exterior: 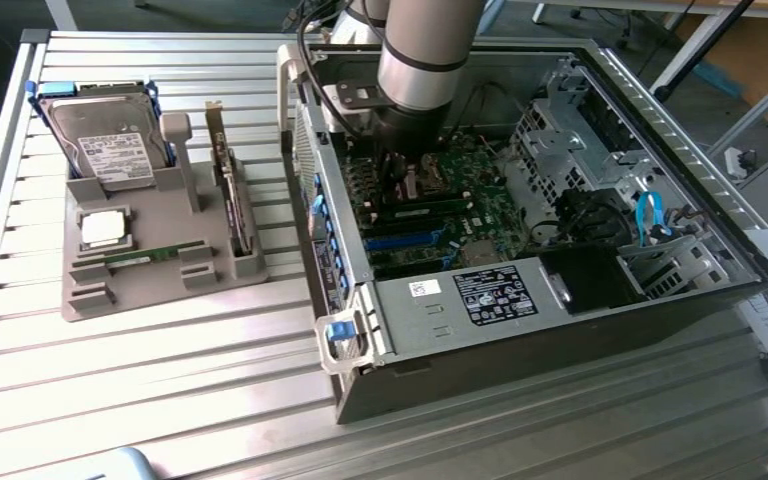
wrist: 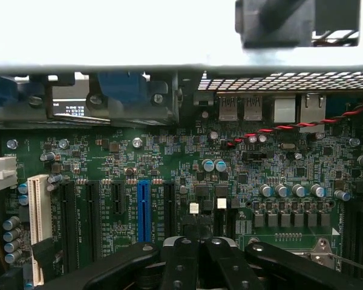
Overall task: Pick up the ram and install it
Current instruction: 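Press down the ram until it locks into place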
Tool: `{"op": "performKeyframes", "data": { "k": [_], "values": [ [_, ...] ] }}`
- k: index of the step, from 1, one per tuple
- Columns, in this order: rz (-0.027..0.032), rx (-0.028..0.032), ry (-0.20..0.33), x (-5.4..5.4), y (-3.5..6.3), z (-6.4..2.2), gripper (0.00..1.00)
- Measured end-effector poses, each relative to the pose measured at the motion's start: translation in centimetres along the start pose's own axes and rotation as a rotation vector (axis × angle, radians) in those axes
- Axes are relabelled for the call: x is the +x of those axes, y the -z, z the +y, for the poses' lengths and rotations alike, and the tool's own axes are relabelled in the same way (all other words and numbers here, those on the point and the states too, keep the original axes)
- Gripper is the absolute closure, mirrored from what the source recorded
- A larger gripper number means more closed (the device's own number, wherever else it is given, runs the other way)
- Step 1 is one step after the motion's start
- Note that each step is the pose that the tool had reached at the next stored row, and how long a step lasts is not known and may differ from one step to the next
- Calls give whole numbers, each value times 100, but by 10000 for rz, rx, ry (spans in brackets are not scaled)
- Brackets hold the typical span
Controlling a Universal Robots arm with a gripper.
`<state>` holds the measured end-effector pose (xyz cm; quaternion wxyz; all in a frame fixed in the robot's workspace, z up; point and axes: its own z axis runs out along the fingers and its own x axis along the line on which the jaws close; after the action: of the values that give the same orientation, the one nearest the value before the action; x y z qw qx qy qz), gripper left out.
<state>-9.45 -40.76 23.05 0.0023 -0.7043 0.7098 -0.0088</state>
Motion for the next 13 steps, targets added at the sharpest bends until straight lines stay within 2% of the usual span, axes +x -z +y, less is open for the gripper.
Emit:
{"op": "performKeyframes", "data": {
  "k": [8,13],
  "values": [
    [-9,6,0,0,7,-1,89],
    [-2,1,0,1,108,-2,89]
  ]
}}
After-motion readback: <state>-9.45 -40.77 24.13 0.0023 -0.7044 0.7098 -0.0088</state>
